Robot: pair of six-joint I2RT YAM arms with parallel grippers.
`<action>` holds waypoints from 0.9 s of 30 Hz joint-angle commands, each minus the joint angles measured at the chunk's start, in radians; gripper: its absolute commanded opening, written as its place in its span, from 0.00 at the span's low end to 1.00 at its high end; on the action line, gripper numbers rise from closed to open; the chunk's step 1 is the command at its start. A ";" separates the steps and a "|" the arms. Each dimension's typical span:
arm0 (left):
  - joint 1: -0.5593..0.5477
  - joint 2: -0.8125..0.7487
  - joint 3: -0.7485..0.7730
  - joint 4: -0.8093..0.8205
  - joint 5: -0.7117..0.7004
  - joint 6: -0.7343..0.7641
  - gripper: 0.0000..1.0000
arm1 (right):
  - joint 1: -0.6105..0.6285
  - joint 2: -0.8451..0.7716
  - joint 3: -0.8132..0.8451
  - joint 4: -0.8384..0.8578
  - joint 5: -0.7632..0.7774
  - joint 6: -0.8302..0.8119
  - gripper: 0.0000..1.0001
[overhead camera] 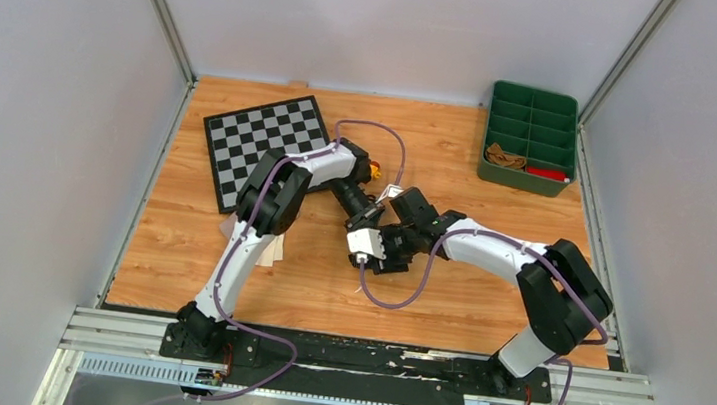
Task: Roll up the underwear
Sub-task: Roll the underwear to the corner of the board.
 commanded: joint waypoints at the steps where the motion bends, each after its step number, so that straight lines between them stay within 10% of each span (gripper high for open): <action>1: -0.017 0.038 -0.021 0.106 -0.167 0.040 0.14 | 0.021 0.071 -0.029 0.009 0.071 -0.053 0.53; 9: 0.039 -0.071 -0.057 0.193 -0.237 -0.067 0.41 | 0.048 0.186 0.054 -0.186 0.083 -0.147 0.08; 11: 0.077 -0.142 -0.095 0.244 -0.266 -0.095 0.92 | 0.045 0.202 0.094 -0.274 0.045 -0.178 0.06; 12: 0.097 -0.173 -0.109 0.247 -0.266 -0.090 0.99 | 0.045 0.211 0.109 -0.316 0.030 -0.189 0.06; 27: 0.329 -0.821 -0.370 0.705 -0.640 -0.471 1.00 | -0.070 0.734 0.634 -0.925 -0.110 -0.090 0.05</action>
